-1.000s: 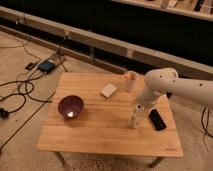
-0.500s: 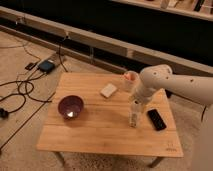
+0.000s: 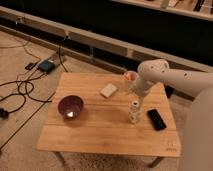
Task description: Knock the bottle over
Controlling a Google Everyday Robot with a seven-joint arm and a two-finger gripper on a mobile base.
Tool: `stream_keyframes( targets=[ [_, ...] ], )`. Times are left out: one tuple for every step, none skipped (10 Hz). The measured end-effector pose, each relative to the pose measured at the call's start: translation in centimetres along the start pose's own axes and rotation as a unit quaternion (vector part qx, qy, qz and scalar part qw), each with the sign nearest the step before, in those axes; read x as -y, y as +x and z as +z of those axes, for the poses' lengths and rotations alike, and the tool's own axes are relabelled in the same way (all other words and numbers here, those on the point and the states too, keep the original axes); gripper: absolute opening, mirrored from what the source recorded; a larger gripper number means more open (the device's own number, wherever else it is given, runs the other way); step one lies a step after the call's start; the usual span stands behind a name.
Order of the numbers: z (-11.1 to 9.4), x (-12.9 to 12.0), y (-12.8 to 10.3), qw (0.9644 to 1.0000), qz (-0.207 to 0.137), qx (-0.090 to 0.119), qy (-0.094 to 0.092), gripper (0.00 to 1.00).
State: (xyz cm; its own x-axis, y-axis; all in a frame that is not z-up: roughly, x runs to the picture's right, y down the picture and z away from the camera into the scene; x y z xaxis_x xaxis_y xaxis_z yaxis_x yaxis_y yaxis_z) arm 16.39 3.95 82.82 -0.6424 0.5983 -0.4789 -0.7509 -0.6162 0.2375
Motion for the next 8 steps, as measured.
stream_keyframes(
  targets=[
    [-0.1,-0.4,-0.4,1.0,-0.001,0.002,0.0,0.65],
    [-0.4,-0.5,-0.8,1.0,0.0,0.004,0.002,0.65],
    [-0.5,-0.4,-0.9,1.0,-0.001,0.005,0.003,0.65],
    [-0.8,-0.1,-0.7,0.9999,-0.004,0.007,0.007,0.65],
    [-1.4,0.9,-0.5,0.9997,-0.005,0.016,0.019,0.65],
    [-1.8,1.9,-0.3,0.9993,-0.005,0.021,0.03,0.65],
    [-2.3,3.0,0.0,0.9987,-0.004,0.026,0.043,0.65],
    [-2.8,4.4,0.7,0.9978,-0.004,0.03,0.059,0.65]
  ],
)
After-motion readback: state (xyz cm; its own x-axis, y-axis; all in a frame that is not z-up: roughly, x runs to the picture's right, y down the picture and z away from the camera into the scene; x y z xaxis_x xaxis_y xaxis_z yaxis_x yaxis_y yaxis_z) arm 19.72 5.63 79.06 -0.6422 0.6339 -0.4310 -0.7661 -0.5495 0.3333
